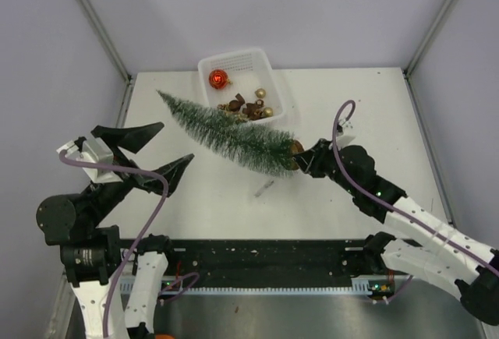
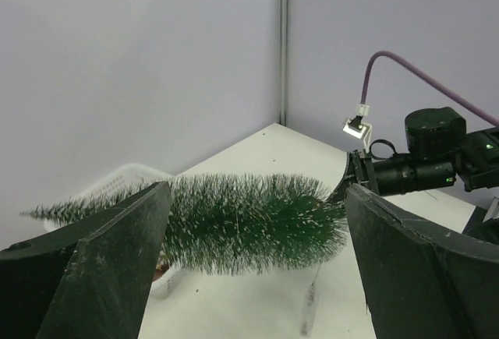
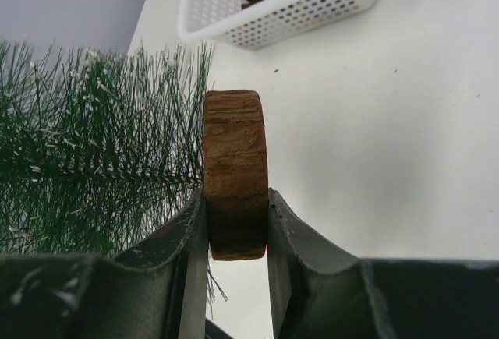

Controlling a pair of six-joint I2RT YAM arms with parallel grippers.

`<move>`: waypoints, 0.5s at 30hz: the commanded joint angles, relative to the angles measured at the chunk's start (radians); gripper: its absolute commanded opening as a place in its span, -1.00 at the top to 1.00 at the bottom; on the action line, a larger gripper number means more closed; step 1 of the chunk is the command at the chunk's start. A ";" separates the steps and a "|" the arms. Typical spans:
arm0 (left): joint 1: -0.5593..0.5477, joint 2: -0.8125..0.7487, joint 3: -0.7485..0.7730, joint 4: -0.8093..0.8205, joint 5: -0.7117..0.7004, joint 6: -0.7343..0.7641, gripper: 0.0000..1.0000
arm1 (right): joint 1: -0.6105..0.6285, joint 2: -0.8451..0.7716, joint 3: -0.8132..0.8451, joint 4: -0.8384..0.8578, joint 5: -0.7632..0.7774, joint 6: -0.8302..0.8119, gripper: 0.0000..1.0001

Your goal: Decorate the small christmas tree

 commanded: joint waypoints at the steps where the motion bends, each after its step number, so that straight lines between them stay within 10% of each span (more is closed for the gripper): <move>1: -0.001 -0.016 0.060 -0.015 -0.011 0.025 -0.97 | -0.045 0.078 0.063 0.139 -0.200 0.106 1.00; 15: -0.004 -0.117 -0.036 -0.117 0.199 -0.011 -0.97 | -0.303 0.297 0.072 0.429 -0.694 0.355 1.00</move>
